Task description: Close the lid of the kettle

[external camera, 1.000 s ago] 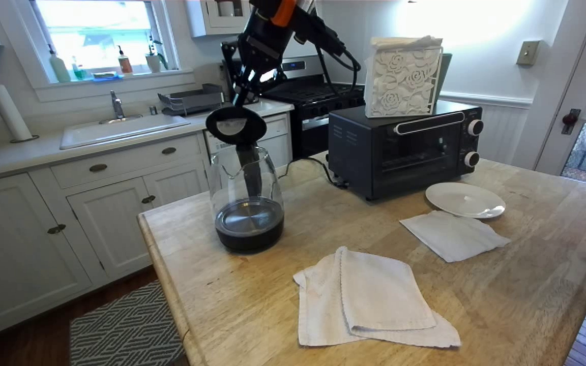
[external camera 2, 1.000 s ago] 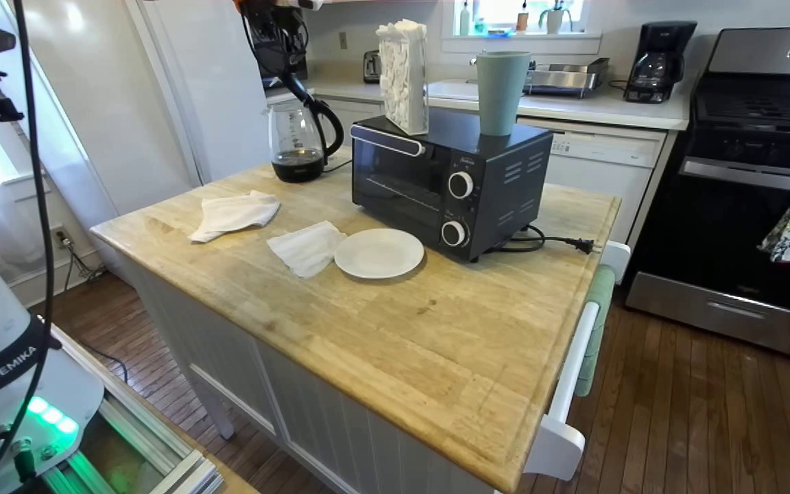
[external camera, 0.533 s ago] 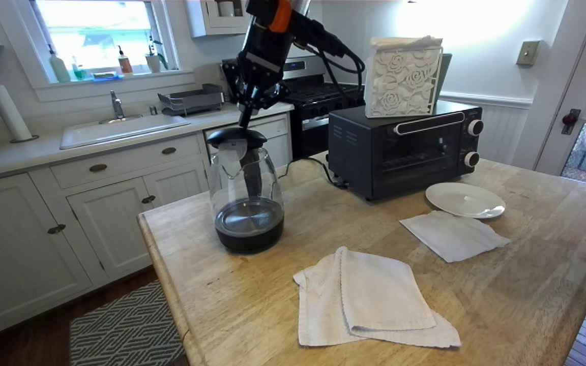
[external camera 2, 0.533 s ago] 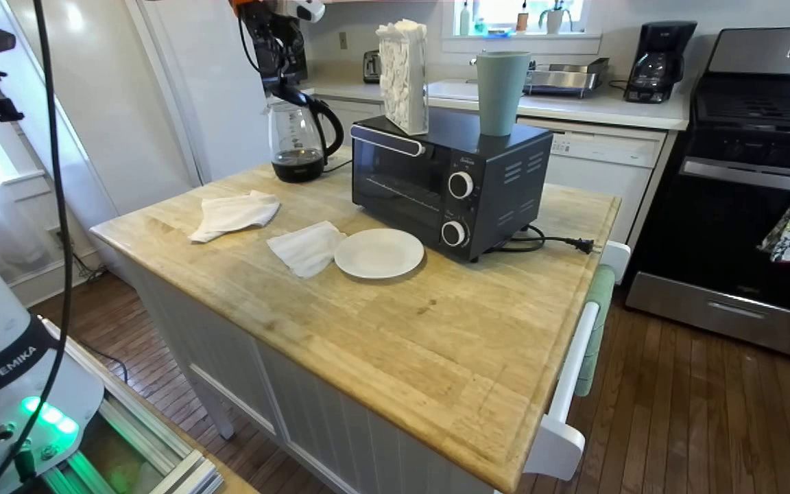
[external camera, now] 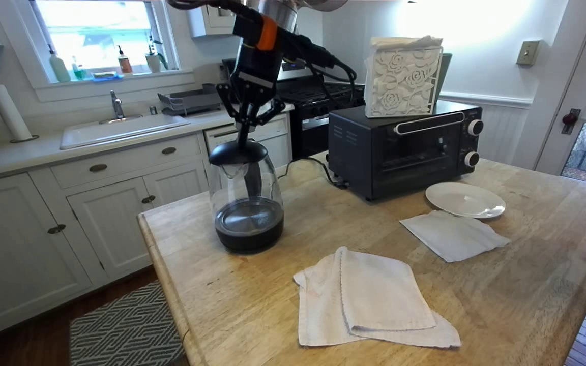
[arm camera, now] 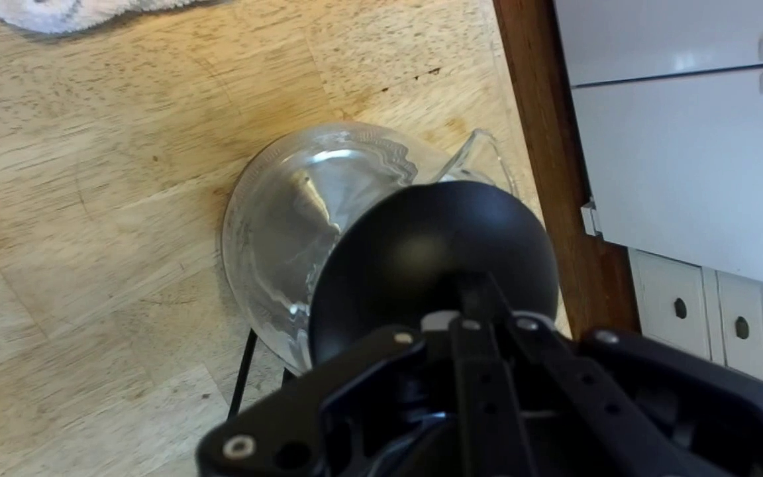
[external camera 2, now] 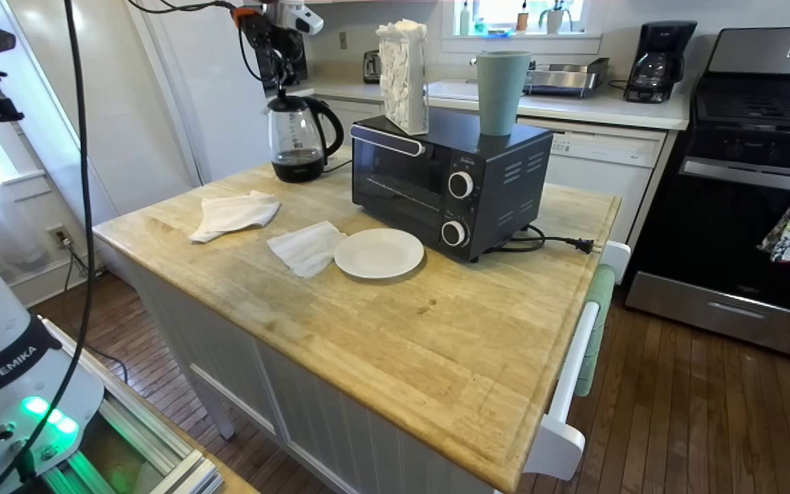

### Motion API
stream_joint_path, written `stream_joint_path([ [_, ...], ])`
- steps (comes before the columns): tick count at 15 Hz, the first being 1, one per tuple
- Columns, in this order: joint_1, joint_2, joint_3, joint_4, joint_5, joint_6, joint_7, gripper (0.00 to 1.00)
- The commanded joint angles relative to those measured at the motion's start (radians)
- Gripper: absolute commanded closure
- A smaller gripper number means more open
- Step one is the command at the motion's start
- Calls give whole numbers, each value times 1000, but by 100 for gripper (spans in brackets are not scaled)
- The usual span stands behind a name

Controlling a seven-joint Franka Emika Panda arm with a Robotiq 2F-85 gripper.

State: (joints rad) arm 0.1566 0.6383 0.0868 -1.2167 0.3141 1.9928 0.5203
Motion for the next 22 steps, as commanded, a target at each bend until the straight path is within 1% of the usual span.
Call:
stream_joint_path([
  [1,26,75,-23,97,-38,-42,56,100],
  [6,30,89,-24,134,-47,-64,77,100],
  [9,38,50,-35,114,-60,-41,89,100],
  [13,31,9,-37,98,-64,-79,103,100],
  [14,25,-11,-35,81,-71,-87,77,100],
  [16,18,-64,-34,17,-110,-68,-39,100],
  [17,10,-110,-36,-40,-134,-61,-105,74],
  [18,-3,-155,-41,-101,-154,-48,-158,73],
  [20,-29,-224,-54,-193,-185,-31,-287,61],
  [21,-41,-259,-58,-235,-195,-24,-352,53],
  [22,-62,-297,-49,-273,-201,-25,-417,47],
])
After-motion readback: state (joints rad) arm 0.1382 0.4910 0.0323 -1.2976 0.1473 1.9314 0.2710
